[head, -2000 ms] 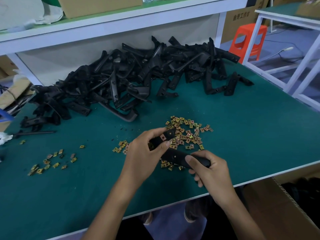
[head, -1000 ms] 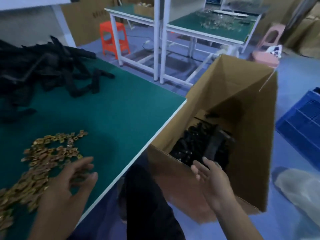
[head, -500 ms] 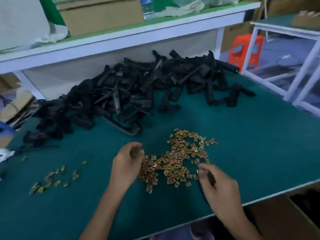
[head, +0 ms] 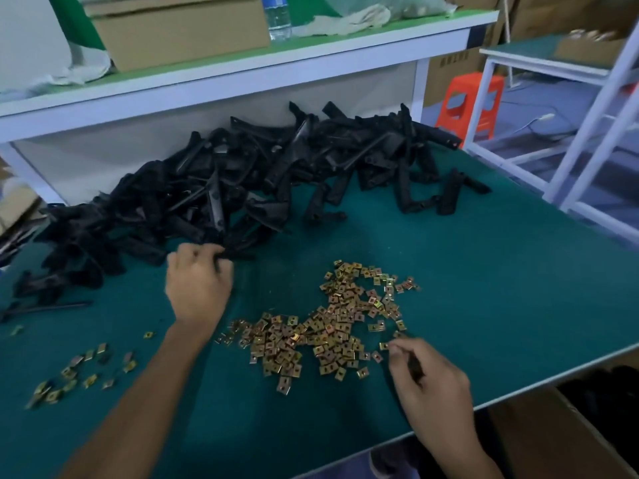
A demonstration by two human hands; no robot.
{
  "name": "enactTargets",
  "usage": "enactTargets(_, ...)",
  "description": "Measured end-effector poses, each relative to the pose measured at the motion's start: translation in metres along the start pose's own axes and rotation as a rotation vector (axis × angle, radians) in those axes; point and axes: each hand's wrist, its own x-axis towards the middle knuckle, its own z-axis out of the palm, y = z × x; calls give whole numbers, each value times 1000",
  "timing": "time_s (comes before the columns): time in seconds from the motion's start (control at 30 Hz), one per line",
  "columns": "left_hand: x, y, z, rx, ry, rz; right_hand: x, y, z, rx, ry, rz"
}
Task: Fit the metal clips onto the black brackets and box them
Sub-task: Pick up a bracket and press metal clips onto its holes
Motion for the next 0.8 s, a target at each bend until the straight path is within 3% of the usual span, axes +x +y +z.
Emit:
enactTargets(0.07,-6,-7,-27,-199,128,-127,0,1,2,-20,-19,14)
enactTargets(0.13,-13,-11,-59,-388,134,-148,0,1,2,2,-60,38)
enactTargets(0.27,-56,18,-118,-773,-38,-174,5,1,1,118,-114,78)
enactTargets(0.43,-124,82,-114,-1137,-368,-198,5,-2,-6,404,-226,91)
enactTargets(0.63,-127,122,-84,-1096,-527,-131,3,-2,-9,416,-422,133)
enactTargets(0.73,-113,127,-65,-978,-589,-65,10,-5,-10,678,-254,305)
enactTargets(0.8,-113,133,-49,-752,-598,29,14,-1,-11,808,-133,382)
